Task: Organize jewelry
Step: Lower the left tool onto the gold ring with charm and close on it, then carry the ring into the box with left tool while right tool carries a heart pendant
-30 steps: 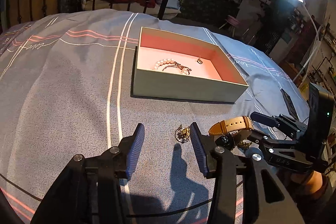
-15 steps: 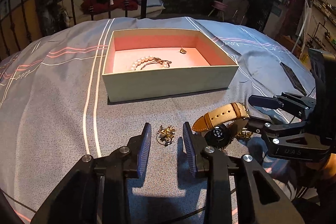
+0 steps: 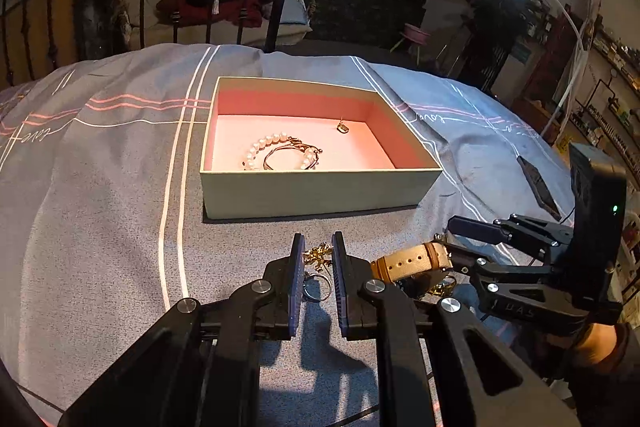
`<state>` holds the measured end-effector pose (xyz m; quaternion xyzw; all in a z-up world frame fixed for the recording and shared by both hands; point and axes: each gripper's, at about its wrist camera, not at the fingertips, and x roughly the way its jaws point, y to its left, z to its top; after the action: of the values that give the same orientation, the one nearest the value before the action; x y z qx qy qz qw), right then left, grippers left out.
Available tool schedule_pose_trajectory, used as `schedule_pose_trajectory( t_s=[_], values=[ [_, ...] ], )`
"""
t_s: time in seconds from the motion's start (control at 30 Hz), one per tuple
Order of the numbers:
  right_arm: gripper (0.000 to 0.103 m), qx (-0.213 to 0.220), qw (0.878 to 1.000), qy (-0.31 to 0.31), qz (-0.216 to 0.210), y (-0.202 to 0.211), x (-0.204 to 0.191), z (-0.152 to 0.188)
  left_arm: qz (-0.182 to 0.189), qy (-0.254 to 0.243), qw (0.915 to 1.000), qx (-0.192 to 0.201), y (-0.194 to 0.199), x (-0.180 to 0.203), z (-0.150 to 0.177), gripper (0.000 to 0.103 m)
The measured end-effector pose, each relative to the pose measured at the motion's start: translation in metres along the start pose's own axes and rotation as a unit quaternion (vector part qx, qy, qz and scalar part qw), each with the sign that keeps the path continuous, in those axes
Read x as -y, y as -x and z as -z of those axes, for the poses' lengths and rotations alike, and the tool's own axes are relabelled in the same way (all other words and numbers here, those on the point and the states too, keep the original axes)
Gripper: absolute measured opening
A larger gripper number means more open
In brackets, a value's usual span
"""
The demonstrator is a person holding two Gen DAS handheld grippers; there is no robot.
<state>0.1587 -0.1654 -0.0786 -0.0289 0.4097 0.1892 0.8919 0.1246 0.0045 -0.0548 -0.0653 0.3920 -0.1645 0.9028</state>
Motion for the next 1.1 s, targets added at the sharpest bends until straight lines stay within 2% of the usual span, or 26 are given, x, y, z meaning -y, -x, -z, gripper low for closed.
schedule_pose_trajectory(
  t_s=[0.07, 0.13, 0.3, 0.7, 0.93, 1.1],
  values=[
    [0.036, -0.004, 1.000, 0.010, 0.005, -0.003, -0.002, -0.002, 0.015, 0.021, 0.9997, 0.002, 0.003, -0.006, -0.005, 0.013],
    [0.024, -0.017, 1.000, 0.015, -0.001, -0.009, -0.003, -0.002, 0.024, 0.039, 0.9989, 0.003, 0.005, -0.010, -0.009, 0.013],
    [0.011, -0.023, 1.000, 0.014, -0.007, -0.008, -0.003, 0.002, 0.026, 0.053, 0.9982, 0.008, 0.010, -0.016, -0.013, 0.013],
    [0.011, 0.021, 1.000, 0.007, -0.022, 0.017, -0.004, -0.007, 0.021, 0.045, 0.9987, 0.006, 0.010, -0.014, -0.016, 0.013],
    [0.011, 0.047, 0.998, 0.023, -0.031, 0.022, -0.011, -0.049, 0.020, 0.034, 0.9991, 0.014, 0.000, -0.007, -0.045, 0.013],
    [0.011, 0.047, 0.998, 0.015, -0.025, 0.003, -0.007, -0.086, 0.002, 0.020, 0.9998, 0.007, -0.023, -0.001, -0.079, 0.013]
  ],
)
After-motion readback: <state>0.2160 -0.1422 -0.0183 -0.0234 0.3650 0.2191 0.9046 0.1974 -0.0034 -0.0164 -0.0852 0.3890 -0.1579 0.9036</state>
